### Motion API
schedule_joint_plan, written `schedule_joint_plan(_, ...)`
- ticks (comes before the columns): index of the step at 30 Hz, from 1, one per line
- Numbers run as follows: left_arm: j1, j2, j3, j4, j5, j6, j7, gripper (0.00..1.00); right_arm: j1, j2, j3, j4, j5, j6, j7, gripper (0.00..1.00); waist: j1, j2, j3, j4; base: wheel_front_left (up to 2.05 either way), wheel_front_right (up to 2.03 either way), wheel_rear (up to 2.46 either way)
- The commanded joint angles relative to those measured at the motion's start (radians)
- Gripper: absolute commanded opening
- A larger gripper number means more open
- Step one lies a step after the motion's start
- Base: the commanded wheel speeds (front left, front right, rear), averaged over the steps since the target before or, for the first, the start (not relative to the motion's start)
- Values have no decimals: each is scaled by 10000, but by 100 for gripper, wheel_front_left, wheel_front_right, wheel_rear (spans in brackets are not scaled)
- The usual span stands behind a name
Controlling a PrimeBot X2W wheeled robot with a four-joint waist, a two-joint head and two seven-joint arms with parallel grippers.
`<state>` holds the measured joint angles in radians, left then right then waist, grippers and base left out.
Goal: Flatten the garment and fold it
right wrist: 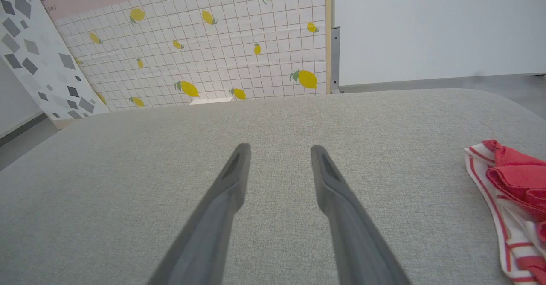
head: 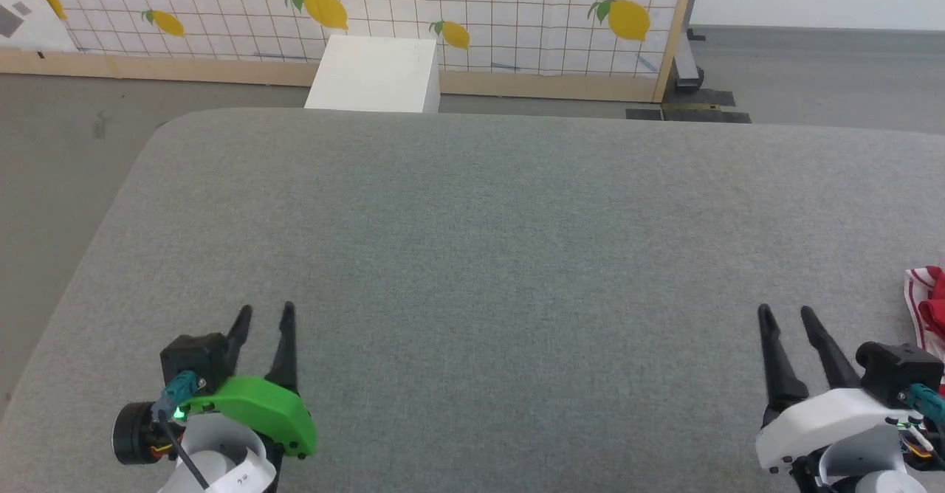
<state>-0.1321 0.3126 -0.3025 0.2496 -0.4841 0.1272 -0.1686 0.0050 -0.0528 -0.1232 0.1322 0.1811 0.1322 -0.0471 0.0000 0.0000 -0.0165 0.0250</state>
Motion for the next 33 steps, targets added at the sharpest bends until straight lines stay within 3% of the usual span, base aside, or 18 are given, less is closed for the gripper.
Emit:
schedule_joint_plan(1,4,-8,7,-5,10,-3,4,0,0,0,3,-3,-4,0,1,0,0,0,0,-1,0,0,0)
schedule_joint_plan(33,321,-637,733,-605,1173,-308,409,0,-12,6,296,-320,-439,-4,114,0,0,0,40,-61,0,0,0)
